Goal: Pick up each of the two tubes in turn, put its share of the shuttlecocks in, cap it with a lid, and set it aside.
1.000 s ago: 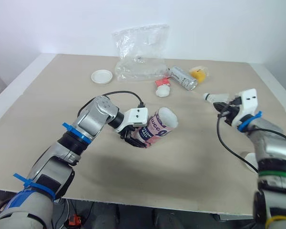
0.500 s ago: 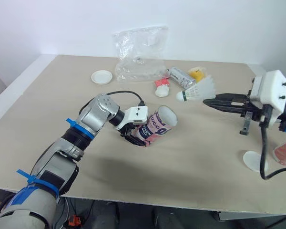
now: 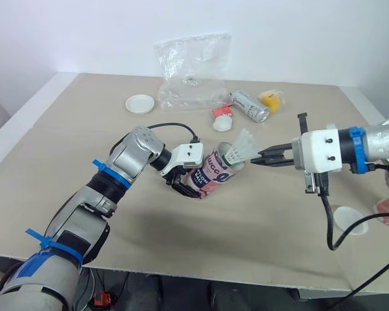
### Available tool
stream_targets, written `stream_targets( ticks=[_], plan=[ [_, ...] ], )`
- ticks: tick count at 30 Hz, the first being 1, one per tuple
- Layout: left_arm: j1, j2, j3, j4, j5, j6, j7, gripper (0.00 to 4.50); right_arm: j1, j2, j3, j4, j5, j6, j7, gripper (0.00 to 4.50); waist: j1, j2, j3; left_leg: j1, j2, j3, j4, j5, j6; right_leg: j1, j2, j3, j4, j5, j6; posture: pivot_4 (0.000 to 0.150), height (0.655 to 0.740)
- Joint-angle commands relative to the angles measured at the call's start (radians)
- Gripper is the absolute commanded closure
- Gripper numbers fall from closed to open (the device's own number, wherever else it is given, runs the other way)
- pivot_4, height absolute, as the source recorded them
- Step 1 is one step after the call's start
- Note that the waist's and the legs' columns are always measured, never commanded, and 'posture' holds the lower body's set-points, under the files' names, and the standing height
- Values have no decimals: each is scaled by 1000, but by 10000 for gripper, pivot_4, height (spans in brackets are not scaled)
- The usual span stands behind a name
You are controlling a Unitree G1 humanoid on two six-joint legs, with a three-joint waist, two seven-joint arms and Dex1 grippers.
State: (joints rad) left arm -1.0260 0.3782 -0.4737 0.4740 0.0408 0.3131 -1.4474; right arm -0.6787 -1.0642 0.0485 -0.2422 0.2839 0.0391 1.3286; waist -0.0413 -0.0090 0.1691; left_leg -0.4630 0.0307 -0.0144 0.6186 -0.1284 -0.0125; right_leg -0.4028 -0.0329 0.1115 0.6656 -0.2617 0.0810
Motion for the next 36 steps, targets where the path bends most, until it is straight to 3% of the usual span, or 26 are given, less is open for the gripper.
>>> stream_targets(
  ticks=[1, 4, 8, 12, 19, 26, 27, 29, 36],
  plan=[
    [-3, 14, 12, -31, 10, 10, 18, 12652, -26, -1, -12, 0, 25, 3, 35, 43360, 0, 0, 0, 0, 0, 0, 0, 0, 0, 0, 0, 0, 0, 0, 0, 1500, 7400],
    [0, 22, 12, -35, 9, 12, 19, 12652, -42, 1, -54, -12, 111, 111, 30, 35515, -1, -1, 0, 0, 0, 0, -1, 0, 0, 0, 0, 0, 0, -1, 0, 1500, 7400],
    [1, 20, 10, -33, 10, 13, 24, 12652, -32, -15, -113, -21, 211, 237, 13, 14812, -2, -1, 0, 0, 0, -1, -2, 0, 0, 0, 1, 0, 0, 0, 0, 1500, 7400],
    [0, 20, 4, -36, 13, 8, 26, 12652, -71, 3, -172, 48, 299, 417, -72, 255, -2, -1, 0, 0, 0, -1, -1, 0, 0, 0, 1, 0, 0, 0, -1, 1500, 7400],
    [-14, 13, -16, -48, 28, -8, 13, 12652, -156, 6, -39, 164, 181, 392, 3, 255, -4, 0, 0, 0, 1, 0, -1, 0, 0, -1, 0, 0, 0, 0, -1, 1500, 7400],
    [-16, 1, -22, -55, 37, -8, 1, 12652, -289, 71, 124, 151, 91, 351, 127, 31186, -2, 0, 0, -1, 0, 0, -1, 0, 0, -2, 0, 0, 1, -1, 1, 1500, 7400],
    [-15, 0, -22, -58, 36, -7, -2, 12652, -311, 90, 149, 154, 79, 353, 139, 37879, -2, 0, 0, -2, 0, 0, -1, 0, 0, -2, 0, 0, 1, 0, 2, 1500, 7400],
    [-13, 0, -21, -61, 36, -4, -5, 12652, -341, 111, 185, 165, 57, 339, 171, 44713, -3, 0, 0, -2, 0, 0, -1, 0, 0, -3, 0, 0, 1, 0, 3, 1500, 7400],
    [-7, -8, -20, -74, 27, 14, -12, 12652, -412, 172, 334, 254, -96, 247, 266, 44713, -3, 0, 1, -3, 0, -2, -2, 0, 0, -3, 1, -1, 1, 1, 2, 1500, 7400]
  ],
)
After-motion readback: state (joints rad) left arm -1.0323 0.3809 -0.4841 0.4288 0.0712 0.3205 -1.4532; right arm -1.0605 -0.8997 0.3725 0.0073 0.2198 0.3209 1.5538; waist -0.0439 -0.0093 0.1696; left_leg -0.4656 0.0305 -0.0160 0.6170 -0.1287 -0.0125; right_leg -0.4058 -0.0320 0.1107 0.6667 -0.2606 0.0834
